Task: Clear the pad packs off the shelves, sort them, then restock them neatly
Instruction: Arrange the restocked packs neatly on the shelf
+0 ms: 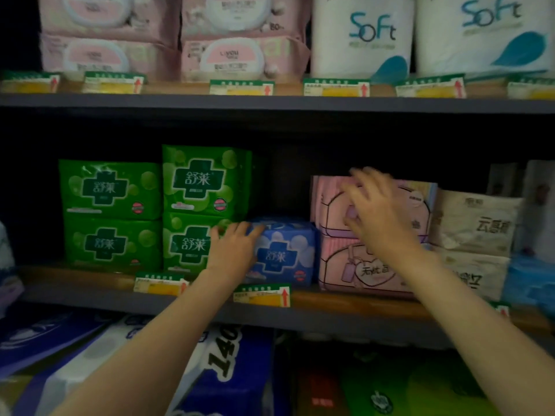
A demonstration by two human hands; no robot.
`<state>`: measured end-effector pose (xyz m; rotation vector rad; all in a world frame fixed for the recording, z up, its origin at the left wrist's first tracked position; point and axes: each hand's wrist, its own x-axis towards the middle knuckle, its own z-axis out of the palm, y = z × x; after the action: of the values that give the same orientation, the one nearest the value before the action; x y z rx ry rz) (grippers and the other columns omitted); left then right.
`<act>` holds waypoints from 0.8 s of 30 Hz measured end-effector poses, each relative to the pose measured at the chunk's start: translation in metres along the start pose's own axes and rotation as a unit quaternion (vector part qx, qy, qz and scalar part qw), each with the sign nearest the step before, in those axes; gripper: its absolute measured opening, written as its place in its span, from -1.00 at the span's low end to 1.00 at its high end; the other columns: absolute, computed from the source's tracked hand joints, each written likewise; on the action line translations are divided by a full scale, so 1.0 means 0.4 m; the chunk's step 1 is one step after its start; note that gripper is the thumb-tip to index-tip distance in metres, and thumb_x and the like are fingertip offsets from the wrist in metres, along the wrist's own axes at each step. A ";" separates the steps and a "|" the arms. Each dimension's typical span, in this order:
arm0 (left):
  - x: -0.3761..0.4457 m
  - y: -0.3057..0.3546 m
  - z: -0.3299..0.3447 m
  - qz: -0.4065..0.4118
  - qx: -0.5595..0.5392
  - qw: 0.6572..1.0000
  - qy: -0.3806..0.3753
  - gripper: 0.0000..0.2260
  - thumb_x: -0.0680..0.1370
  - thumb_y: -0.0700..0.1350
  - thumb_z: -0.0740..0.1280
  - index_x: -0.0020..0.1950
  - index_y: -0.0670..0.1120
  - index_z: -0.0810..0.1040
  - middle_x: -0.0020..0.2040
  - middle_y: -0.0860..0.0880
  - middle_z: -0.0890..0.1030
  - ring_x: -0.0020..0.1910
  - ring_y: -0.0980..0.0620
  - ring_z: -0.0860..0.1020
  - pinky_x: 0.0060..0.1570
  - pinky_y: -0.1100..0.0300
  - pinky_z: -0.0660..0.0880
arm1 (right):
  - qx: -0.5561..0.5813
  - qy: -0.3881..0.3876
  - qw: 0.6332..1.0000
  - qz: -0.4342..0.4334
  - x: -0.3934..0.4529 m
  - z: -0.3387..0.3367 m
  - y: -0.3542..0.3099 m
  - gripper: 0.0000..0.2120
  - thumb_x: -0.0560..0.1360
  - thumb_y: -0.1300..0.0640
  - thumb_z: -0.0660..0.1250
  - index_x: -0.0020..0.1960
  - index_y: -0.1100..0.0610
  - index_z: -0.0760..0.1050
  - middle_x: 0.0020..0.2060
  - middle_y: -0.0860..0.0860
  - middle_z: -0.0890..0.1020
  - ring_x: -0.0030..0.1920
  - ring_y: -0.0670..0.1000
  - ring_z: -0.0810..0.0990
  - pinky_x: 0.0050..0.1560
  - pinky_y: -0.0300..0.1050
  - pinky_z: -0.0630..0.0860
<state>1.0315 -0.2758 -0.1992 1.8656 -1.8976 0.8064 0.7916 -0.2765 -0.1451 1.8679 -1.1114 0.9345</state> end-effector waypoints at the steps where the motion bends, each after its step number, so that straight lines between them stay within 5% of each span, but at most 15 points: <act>1: 0.004 0.007 -0.004 -0.006 0.018 1.000 -0.007 -0.43 0.57 -0.03 0.24 0.52 0.10 0.04 0.44 -0.01 0.25 0.43 -0.03 0.21 0.35 -0.07 0.12 | -0.003 -0.022 0.999 0.041 -0.002 -0.012 0.036 -0.33 0.28 0.26 0.52 0.35 0.17 0.41 0.37 0.24 0.36 0.39 0.30 0.27 0.37 0.29 0.15; 3: 0.007 0.019 -0.017 -0.018 0.051 0.998 -0.028 -0.42 0.58 -0.02 0.23 0.52 0.08 0.02 0.43 -0.04 0.26 0.43 -0.06 0.21 0.35 -0.07 0.14 | 0.006 -0.089 0.990 0.110 -0.014 -0.020 0.101 -0.26 0.40 0.12 0.45 0.49 -0.02 0.20 0.50 0.14 0.14 0.49 0.22 0.02 0.44 0.23 -0.07; 8: 0.023 0.043 -0.055 -0.025 0.081 0.994 -0.062 -0.39 0.56 0.10 0.23 0.53 0.04 0.04 0.39 -0.06 0.34 0.41 -0.10 0.22 0.37 -0.04 0.11 | 0.011 -0.187 0.975 0.115 -0.039 -0.009 0.161 -0.03 0.42 0.12 0.44 0.51 -0.17 -0.22 0.53 0.00 -0.06 0.51 0.12 -0.17 0.46 0.25 -0.07; 13: 0.030 0.138 -0.084 -0.004 -0.071 0.996 0.047 -0.24 0.53 0.14 0.26 0.54 0.00 -0.15 0.45 -0.07 0.28 0.39 -0.10 0.26 0.33 0.02 0.19 | 0.017 -0.240 0.968 0.071 -0.021 -0.021 0.184 0.09 0.36 0.13 0.50 0.50 -0.16 -0.29 0.53 -0.02 -0.16 0.51 0.10 -0.24 0.44 0.26 -0.06; 17: 0.061 0.237 -0.095 0.046 -0.276 0.958 0.061 -0.20 0.51 -0.01 0.36 0.54 0.02 -0.14 0.40 -0.13 0.28 0.25 -0.13 0.43 0.18 0.00 0.38 | -0.080 -0.188 0.977 0.062 -0.056 -0.048 0.238 0.07 0.38 0.17 0.47 0.47 -0.18 -0.32 0.53 0.10 -0.19 0.51 0.20 -0.20 0.46 0.18 -0.10; 21: 0.062 0.275 -0.076 0.034 -0.316 0.946 0.061 -0.23 0.53 -0.10 0.34 0.53 0.08 -0.14 0.30 -0.16 0.32 0.07 -0.13 0.50 -0.02 0.08 0.43 | -0.191 -0.116 0.974 0.048 -0.127 -0.048 0.291 0.20 0.17 0.30 0.56 0.53 -0.09 -0.14 0.50 0.22 0.08 0.47 0.30 0.03 0.41 0.27 0.00; 24: 0.051 0.287 -0.064 0.023 -0.361 0.930 0.066 -0.23 0.54 -0.13 0.32 0.52 0.11 -0.16 0.19 -0.16 0.37 -0.07 -0.03 0.46 -0.07 0.13 0.44 | -0.201 -0.145 0.966 0.074 -0.166 -0.018 0.287 0.20 0.29 0.16 0.54 0.49 -0.12 -0.37 0.52 0.19 -0.03 0.51 0.25 -0.07 0.43 0.23 -0.13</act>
<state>0.9130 -0.2797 -0.1835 1.2765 -1.8132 0.1753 0.6618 -0.2849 -0.1723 1.6301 -1.5085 0.4687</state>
